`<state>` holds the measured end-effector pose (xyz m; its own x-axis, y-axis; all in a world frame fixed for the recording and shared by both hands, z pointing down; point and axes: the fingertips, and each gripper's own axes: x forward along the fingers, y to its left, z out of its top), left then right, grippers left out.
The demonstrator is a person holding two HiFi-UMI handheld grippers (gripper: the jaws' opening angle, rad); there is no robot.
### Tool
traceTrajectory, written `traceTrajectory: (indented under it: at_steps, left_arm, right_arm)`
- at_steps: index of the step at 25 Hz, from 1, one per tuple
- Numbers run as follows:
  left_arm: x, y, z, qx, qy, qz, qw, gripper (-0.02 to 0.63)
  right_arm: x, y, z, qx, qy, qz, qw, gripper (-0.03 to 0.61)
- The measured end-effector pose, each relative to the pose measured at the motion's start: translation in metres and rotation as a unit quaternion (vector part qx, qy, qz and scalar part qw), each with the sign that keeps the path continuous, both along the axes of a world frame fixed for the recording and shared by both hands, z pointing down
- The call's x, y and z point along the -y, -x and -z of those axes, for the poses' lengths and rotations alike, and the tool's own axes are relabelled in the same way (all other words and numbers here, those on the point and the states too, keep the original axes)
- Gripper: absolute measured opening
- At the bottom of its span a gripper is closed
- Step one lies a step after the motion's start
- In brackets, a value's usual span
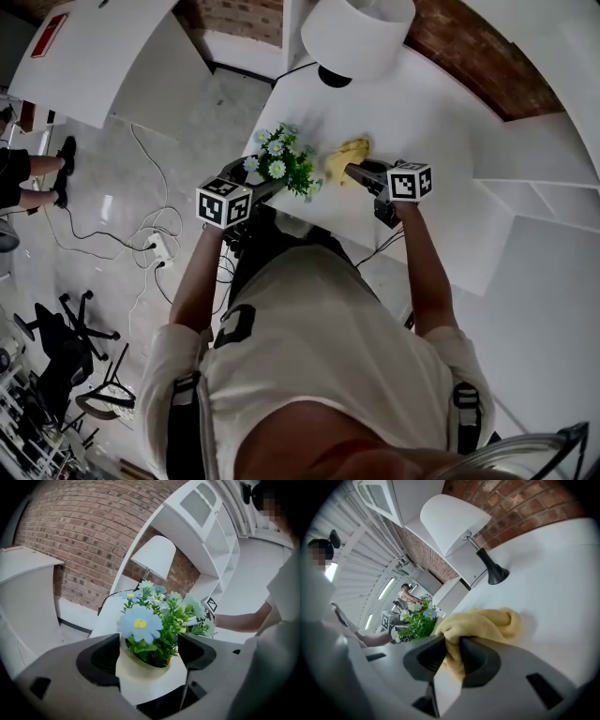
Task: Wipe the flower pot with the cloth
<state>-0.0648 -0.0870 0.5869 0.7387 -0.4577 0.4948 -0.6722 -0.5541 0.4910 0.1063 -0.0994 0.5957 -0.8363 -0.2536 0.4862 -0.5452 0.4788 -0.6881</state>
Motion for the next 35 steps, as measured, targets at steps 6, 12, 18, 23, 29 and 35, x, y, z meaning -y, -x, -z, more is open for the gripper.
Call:
traceTrajectory:
  at_steps: [6, 12, 18, 23, 29, 35]
  left_arm:
    - [0.002, -0.010, -0.002, -0.014, 0.005, -0.031, 0.9994, 0.370]
    - [0.005, -0.014, -0.002, -0.015, 0.000, -0.081, 0.9966, 0.370]
    - [0.007, -0.019, 0.002, -0.008, -0.006, -0.108, 0.9941, 0.370]
    - [0.003, 0.002, 0.006, 0.022, -0.021, -0.073, 0.9969, 0.370]
    - [-0.022, 0.017, 0.003, -0.007, 0.011, 0.011, 0.9998, 0.370]
    - [-0.017, 0.010, -0.009, 0.001, 0.001, 0.009, 1.0000, 0.275]
  right_arm:
    - [-0.014, 0.075, -0.012, 0.027, -0.006, 0.085, 0.996, 0.087]
    - [-0.070, 0.101, -0.016, 0.051, 0.039, 0.165, 0.984, 0.086]
    - [-0.101, 0.106, -0.027, 0.034, 0.060, 0.168, 0.983, 0.087]
    - [-0.054, 0.061, -0.009, 0.058, 0.046, 0.060, 0.995, 0.087]
    - [0.008, 0.049, 0.017, 0.076, 0.003, -0.023, 0.997, 0.087]
    - [-0.014, 0.086, -0.004, 0.062, 0.028, 0.037, 0.997, 0.086]
